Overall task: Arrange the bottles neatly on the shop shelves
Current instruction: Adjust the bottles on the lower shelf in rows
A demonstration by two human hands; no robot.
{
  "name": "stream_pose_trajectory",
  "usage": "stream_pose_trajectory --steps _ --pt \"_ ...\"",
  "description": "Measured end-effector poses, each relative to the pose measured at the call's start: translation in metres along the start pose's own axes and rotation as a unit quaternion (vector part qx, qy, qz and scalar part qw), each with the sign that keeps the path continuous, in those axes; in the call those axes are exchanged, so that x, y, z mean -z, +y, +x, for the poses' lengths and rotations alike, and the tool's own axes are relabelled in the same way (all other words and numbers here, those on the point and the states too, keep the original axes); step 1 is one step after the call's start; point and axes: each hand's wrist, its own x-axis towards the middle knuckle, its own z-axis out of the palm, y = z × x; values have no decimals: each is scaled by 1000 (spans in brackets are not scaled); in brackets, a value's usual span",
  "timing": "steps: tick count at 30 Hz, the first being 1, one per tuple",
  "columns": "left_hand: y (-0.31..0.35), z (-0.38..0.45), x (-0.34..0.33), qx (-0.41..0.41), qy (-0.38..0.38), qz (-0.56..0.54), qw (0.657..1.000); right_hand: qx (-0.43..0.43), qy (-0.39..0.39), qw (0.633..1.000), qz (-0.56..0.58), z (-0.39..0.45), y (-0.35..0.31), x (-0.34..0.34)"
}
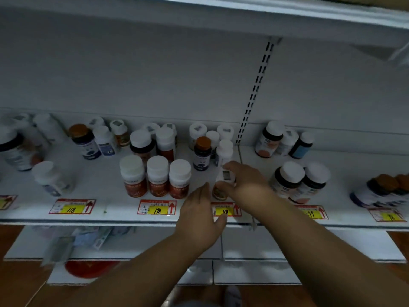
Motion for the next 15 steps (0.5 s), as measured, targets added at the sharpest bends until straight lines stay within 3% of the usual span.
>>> stream_pose_trajectory --steps 15 --pt "4 3 -7 71 61 -2 996 51 -25 998 31 15 2 -25"
